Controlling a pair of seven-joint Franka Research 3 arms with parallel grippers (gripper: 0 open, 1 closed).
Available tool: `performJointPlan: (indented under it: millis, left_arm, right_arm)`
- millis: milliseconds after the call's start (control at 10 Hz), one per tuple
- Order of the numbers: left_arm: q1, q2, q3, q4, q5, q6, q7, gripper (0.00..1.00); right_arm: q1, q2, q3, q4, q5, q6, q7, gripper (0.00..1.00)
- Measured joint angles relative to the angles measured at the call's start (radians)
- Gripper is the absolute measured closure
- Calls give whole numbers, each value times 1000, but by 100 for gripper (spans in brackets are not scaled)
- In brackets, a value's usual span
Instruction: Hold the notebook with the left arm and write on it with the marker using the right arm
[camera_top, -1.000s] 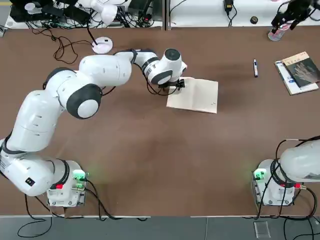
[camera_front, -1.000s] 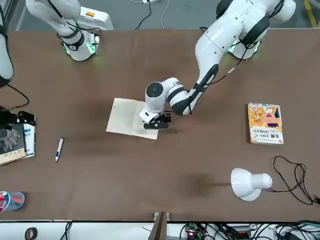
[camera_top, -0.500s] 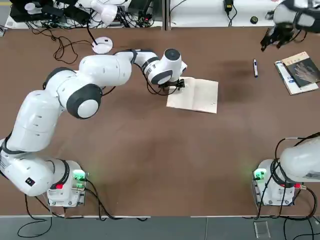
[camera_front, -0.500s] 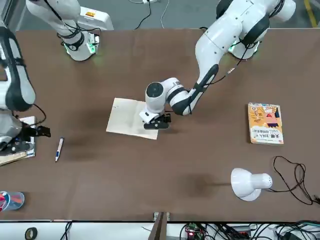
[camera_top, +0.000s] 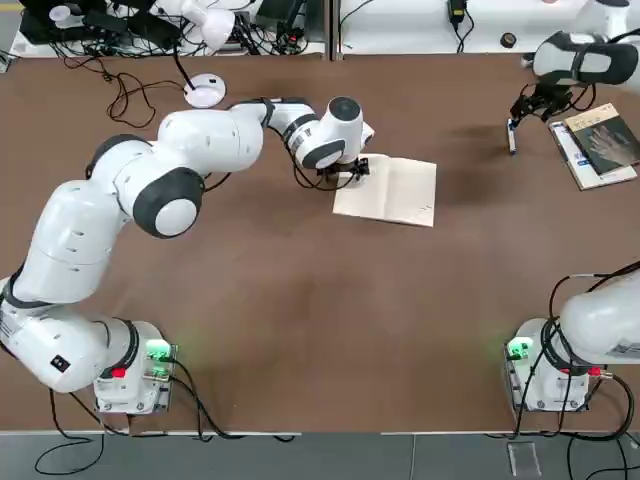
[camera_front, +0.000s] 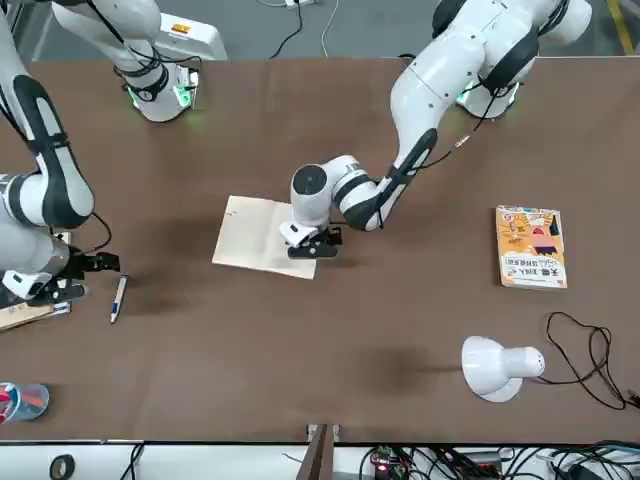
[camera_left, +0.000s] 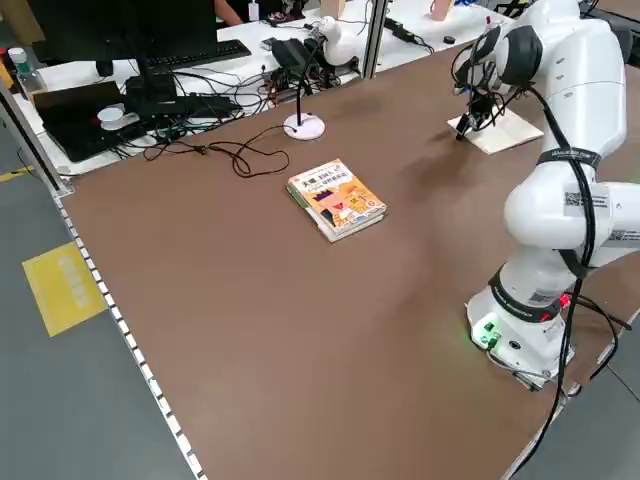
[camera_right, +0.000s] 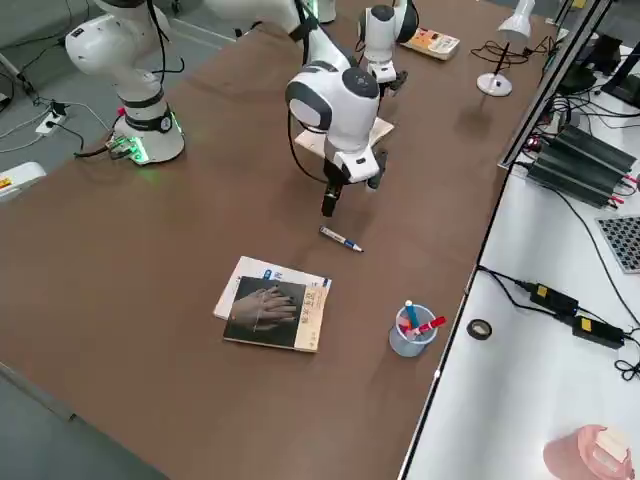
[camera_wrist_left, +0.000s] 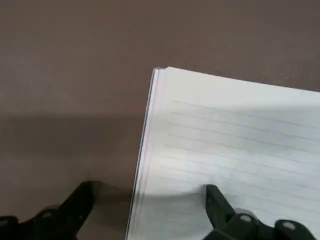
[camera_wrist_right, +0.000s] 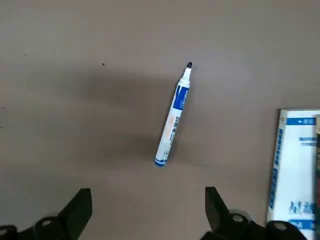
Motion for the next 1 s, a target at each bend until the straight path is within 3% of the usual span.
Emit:
performJointPlan:
  millis: [400, 1000]
  left_arm:
    - [0, 0, 0, 0, 0, 0, 0, 0]
    - [0, 0, 0, 0, 0, 0, 0, 0]
  right_arm:
    - [-9, 60, -1, -77, 5, 166, 0, 0]
    - [-20, 88, -18, -81, 80, 217, 2, 5]
